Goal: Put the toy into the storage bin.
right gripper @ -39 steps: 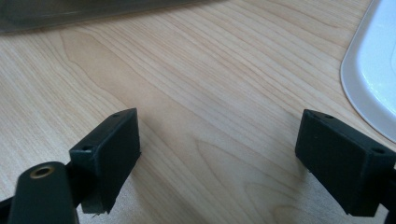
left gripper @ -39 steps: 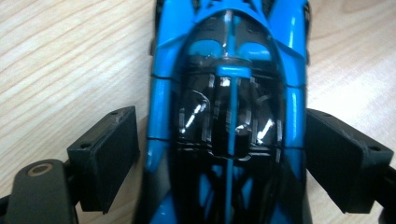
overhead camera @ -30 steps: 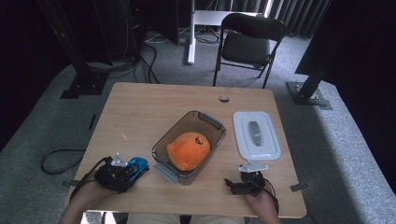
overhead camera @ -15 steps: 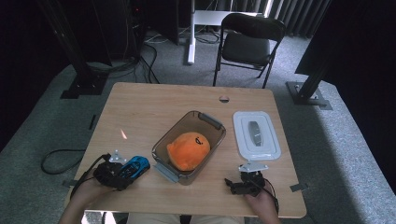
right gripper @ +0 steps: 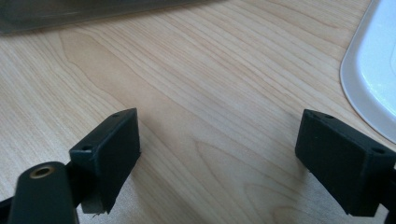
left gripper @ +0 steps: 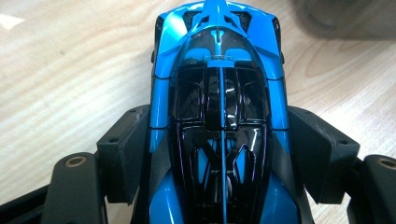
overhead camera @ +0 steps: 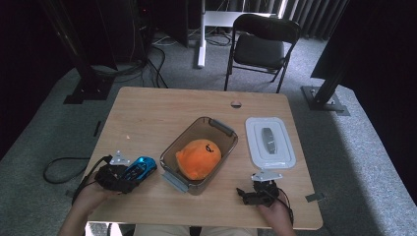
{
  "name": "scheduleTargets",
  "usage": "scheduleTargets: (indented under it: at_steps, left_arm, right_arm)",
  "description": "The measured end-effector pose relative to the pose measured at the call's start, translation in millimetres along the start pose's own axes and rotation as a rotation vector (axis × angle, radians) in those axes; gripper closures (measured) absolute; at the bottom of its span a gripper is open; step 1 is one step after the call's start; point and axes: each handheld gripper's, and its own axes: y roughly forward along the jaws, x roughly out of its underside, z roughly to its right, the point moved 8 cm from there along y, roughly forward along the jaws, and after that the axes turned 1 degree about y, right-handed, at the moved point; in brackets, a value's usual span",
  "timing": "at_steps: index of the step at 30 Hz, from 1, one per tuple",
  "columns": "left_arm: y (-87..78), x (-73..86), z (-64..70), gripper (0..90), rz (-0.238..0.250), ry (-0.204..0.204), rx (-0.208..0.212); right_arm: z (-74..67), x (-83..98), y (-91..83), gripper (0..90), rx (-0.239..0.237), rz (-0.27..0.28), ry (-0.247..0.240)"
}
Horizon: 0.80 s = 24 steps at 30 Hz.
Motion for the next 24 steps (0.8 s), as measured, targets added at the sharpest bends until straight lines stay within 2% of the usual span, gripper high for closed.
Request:
scheduleTargets:
  at_steps: [9,16,18,22,24]
  left_arm:
    - [-16.7,-22.2,-1.3,28.0,0.037,0.013,-0.021]
    - [-34.1,-46.8,-3.5,28.0,0.073,0.018,-0.033]
    - [-39.1,-54.4,-4.4,28.0,0.085,0.028,-0.048]
    - [-48.5,-68.8,-2.5,28.0,0.108,0.044,-0.045]
    - [-52.1,-76.2,-1.0,28.0,0.114,0.046,-0.058]
  right_arm:
    - [0.1,-0.3,0.3,13.2,0.002,0.0,0.001]
    - [0.2,-0.2,0.2,13.2,0.002,-0.002,0.001]
    - [0.2,-0.2,0.2,13.2,0.002,-0.002,0.001]
    - [0.1,-0.2,0.2,13.2,0.002,-0.001,0.002]
    - [0.2,-0.2,0.3,13.2,0.002,-0.001,0.0]
